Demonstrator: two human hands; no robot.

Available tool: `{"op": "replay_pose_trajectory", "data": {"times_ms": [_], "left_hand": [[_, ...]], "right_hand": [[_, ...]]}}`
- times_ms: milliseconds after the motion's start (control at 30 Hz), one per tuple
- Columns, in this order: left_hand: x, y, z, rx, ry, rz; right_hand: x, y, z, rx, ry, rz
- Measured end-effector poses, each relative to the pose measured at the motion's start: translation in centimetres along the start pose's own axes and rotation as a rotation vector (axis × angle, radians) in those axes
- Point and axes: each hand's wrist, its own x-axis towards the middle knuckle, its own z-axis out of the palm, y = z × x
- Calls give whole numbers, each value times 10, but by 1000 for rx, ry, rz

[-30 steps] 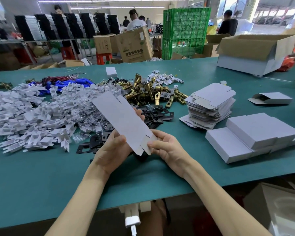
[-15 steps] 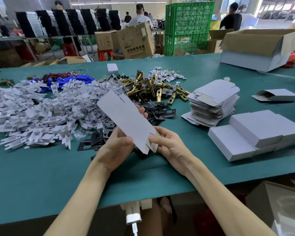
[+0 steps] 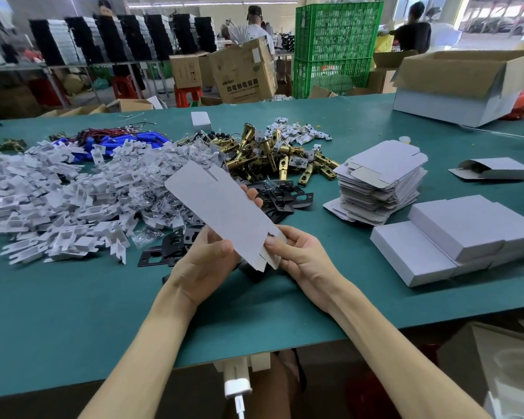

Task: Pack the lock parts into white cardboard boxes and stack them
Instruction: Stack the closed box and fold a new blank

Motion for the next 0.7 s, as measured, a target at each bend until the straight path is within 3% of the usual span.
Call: {"op": "replay_pose_trajectory", "data": {"times_ms": [433,700], "left_hand": [[4,-5,2,6,72,-45],[5,-11,-7,-75,334,-136]], "right_hand": [[-2,1,3,-9,33,-54],[1,6,-2,-126,-35,-86]]}}
